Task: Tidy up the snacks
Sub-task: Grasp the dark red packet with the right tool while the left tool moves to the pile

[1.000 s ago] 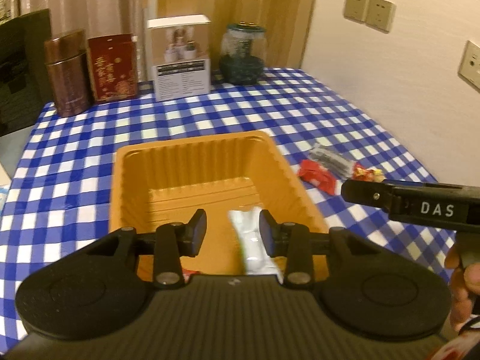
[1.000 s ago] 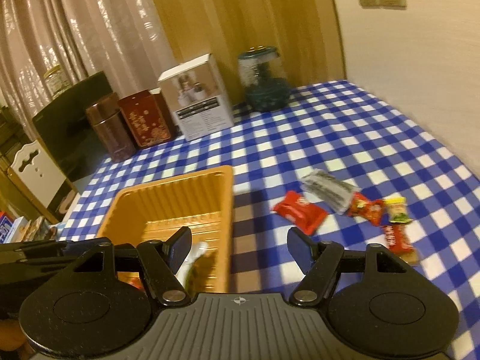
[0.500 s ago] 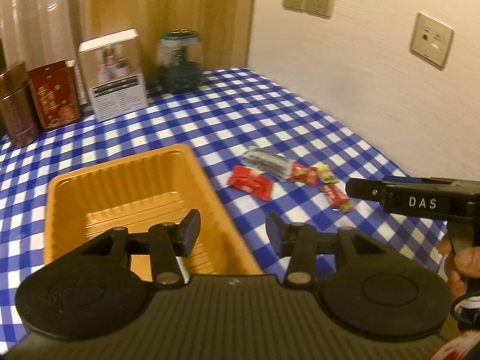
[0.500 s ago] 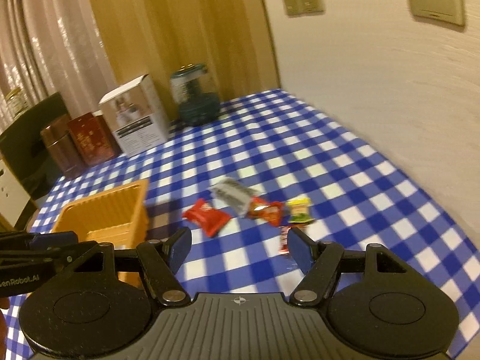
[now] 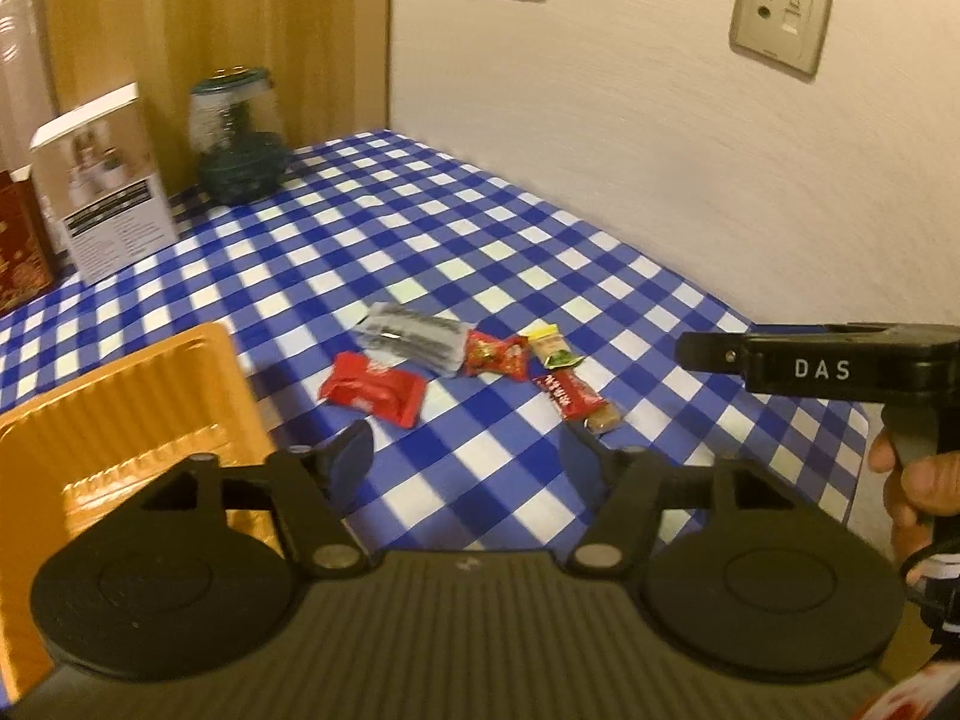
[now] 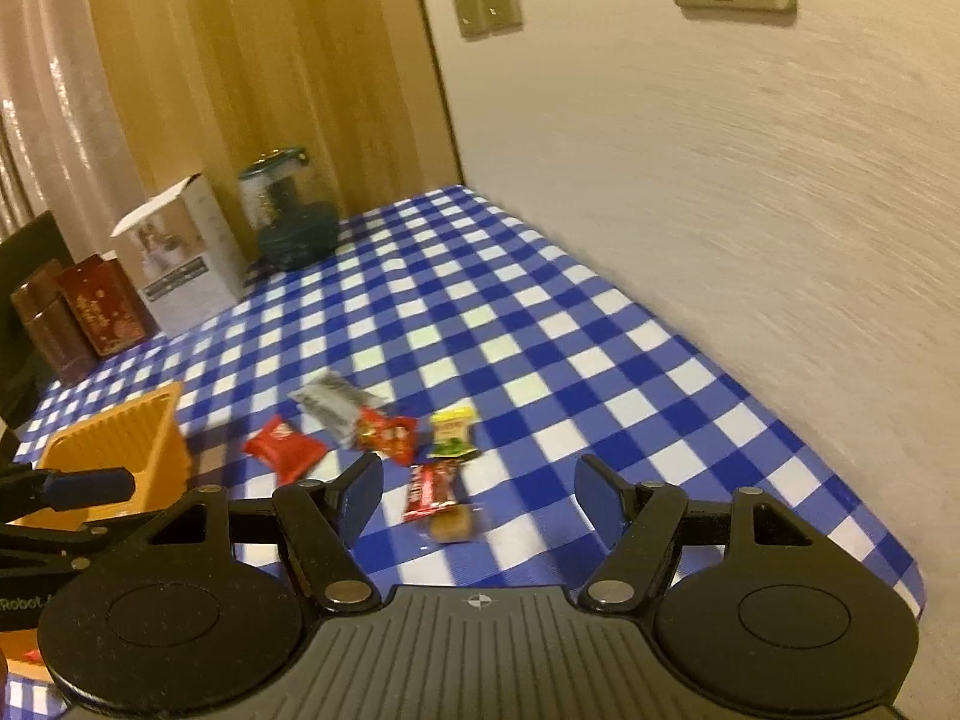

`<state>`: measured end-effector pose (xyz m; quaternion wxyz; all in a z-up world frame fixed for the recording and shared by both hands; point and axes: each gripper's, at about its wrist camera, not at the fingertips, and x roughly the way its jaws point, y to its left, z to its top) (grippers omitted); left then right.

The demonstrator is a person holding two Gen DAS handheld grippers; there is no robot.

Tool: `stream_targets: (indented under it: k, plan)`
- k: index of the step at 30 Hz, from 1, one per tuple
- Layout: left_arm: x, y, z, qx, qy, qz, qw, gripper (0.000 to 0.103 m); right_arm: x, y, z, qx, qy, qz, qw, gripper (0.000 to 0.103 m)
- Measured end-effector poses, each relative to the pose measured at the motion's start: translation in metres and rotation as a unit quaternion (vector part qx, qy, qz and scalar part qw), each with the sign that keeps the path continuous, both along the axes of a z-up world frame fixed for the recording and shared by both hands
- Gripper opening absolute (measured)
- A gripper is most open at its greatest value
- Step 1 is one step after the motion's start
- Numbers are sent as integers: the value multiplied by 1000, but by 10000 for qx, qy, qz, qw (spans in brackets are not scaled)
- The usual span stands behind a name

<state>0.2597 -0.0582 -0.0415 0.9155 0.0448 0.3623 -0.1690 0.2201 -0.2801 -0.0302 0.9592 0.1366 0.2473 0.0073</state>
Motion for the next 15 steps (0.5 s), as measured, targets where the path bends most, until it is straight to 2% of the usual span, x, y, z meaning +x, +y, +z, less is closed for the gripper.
stream_targets:
  k: [7, 15]
  plan:
    - [29, -4, -8, 122, 31, -14, 9999, 73, 18, -5, -8, 20, 83, 131, 9999, 70]
    - [57, 9, -10, 246, -7, 134, 9996, 79, 46, 7, -20, -208, 293, 361, 9987, 70]
